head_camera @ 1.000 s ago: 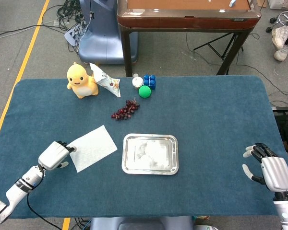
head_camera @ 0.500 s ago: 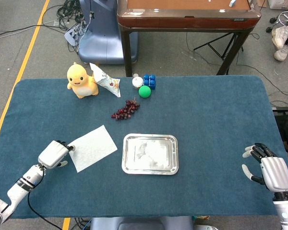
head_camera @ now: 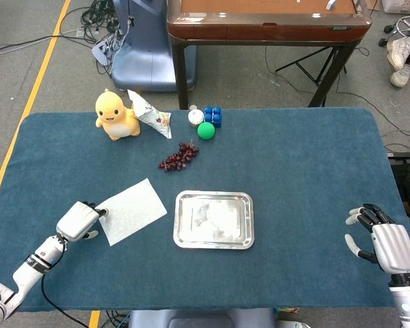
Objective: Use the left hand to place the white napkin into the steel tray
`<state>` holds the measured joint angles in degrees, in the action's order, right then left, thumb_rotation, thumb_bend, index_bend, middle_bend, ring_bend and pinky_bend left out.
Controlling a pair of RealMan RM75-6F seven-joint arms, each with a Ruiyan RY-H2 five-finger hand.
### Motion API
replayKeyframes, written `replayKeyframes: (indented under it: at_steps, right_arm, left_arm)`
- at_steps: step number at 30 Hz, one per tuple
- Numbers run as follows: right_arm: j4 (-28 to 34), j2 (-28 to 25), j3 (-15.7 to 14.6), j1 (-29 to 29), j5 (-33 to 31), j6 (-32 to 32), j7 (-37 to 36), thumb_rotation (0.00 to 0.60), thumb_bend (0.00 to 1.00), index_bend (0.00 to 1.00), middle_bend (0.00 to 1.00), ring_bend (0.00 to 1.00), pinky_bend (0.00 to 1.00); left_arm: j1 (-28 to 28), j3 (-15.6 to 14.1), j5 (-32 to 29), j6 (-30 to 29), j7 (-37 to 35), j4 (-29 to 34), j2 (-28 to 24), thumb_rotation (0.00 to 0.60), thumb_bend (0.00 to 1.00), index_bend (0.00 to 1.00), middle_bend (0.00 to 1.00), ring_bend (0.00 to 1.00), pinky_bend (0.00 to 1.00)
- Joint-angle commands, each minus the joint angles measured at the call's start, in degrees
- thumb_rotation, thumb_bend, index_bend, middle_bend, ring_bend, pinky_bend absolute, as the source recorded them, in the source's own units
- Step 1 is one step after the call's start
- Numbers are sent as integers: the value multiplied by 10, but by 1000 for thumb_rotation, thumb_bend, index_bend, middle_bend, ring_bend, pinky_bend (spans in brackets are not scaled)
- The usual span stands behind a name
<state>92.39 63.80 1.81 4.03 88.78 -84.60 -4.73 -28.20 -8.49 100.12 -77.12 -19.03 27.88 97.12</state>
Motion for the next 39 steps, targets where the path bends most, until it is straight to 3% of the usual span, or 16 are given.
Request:
replayKeyframes:
  at_steps: [1,26,39]
  right_arm:
    - [0,0,0,0,0,-1,-1,600,348,445,344,184,370]
    - [1,-2,0,-2,1,-4,-4,600,347,446,344,184,370]
    - [1,-3,0,-2,1,-4,-4,600,348,445,344,184,370]
  left_arm:
    - [0,0,0,0,-1,-1,1,600,76,443,733,556,639]
    - [6,-2,-7,-9,-33,-34,27,600,78,457,762,573,648]
    - [9,-4,-9,-10,-42,-42,33,600,132,471,767,577,652]
